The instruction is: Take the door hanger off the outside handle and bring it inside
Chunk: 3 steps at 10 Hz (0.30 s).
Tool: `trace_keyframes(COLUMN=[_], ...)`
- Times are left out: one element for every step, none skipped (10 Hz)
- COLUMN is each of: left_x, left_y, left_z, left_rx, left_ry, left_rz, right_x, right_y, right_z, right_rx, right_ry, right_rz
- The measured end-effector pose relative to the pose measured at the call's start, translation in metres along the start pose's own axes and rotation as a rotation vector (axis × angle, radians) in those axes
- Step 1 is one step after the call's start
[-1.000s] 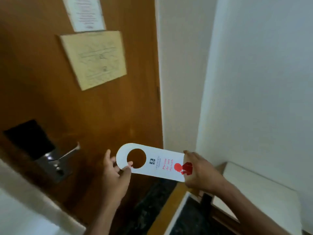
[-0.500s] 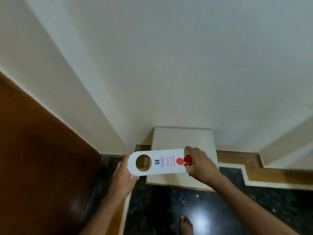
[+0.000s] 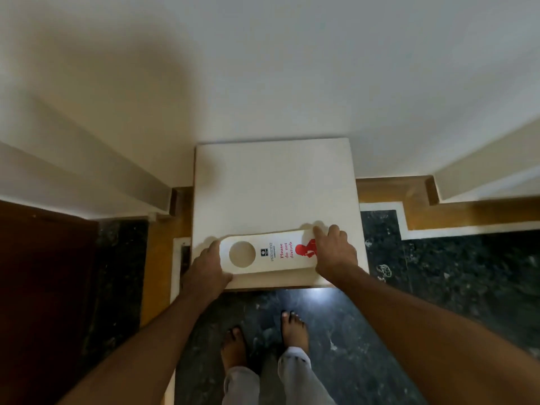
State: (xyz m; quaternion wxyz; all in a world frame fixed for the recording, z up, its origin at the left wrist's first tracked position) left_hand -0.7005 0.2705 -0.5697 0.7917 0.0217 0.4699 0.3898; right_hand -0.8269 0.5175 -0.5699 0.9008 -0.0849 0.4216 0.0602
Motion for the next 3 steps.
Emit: trace_keyframes(left_x=[0.014,0.014,0.005], left_y=[-0.009,-0.008,-0.003], left_z=[-0.018,-0.029,-0.027], left_rx=[-0.018,-0.038,-0.037], left_ry=[-0.061,-0.153,-0.254], left_rz=[-0.058,-0.104,-0.246], right_x=[0.017,0.02,0.016], right_y=[0.001,-0.002,0.0], right_z=[-0.011,-0.008,0.001], right_rx=[0.025,0.053,0.095], right_ry=[-0.051,-0.055,-0.003], right_rz=[-0.02,-0.081,-0.098])
Point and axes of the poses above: each hand's wrist, its own z-axis away from the middle knuckle, its own x-axis out of the palm, y = z × x, the point moved 1 cm from there along -z, towards the middle knuckle, and after that the axes turned 3 degrees about x, right-handed, at the moved point
